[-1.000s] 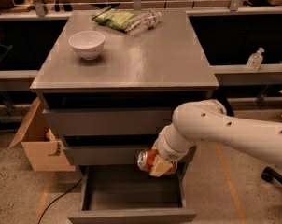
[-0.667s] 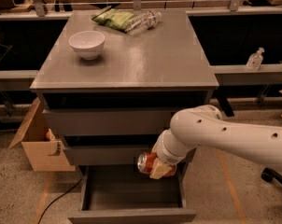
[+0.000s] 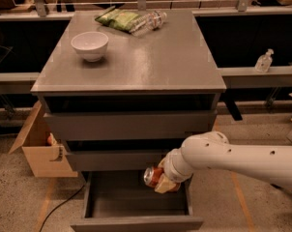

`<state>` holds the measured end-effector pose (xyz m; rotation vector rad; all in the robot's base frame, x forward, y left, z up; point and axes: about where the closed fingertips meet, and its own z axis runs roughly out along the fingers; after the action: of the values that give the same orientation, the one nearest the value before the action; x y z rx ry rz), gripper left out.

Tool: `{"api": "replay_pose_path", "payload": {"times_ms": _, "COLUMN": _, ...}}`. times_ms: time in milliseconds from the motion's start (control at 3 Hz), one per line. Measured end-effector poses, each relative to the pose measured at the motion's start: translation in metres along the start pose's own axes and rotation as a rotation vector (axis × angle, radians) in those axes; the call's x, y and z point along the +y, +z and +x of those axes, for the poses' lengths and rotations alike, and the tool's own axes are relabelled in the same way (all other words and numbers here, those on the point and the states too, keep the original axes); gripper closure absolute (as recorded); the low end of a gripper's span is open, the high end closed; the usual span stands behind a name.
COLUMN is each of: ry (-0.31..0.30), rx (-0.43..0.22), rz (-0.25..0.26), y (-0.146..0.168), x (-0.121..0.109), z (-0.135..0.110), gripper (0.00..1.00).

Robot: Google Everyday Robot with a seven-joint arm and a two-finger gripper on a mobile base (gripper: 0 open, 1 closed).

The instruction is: Place coke can into bottom drawer

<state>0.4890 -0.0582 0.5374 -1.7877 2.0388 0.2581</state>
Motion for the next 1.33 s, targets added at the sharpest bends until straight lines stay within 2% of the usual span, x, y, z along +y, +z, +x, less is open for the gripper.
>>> {"api": "replay_pose_path", "payload": {"times_ms": 333, "ry": 0.071, "rx": -0.051, "rz": 0.022, "y": 0.041, "x": -0.002, "z": 0.014, "gripper": 1.0}}
{"api": "replay_pose_path", "payload": {"times_ms": 667, "ry": 0.181, "rx": -0.119, "rz": 0.039, "y": 0.097, "x": -0.006, "z": 0.031, "gripper": 1.0}}
{"api": "replay_pose_path", "payload": {"times_ms": 1000, "ry": 0.181, "rx": -0.119, "rz": 0.039, "y": 0.097, "x": -0.006, "z": 0.031, "gripper": 1.0}}
{"api": "replay_pose_path", "payload": {"times_ms": 1333, "ry": 0.222, "rx": -0.103, "rz": 0.025, "y": 0.119, "x": -0.007, "z": 0.046, "gripper": 1.0}}
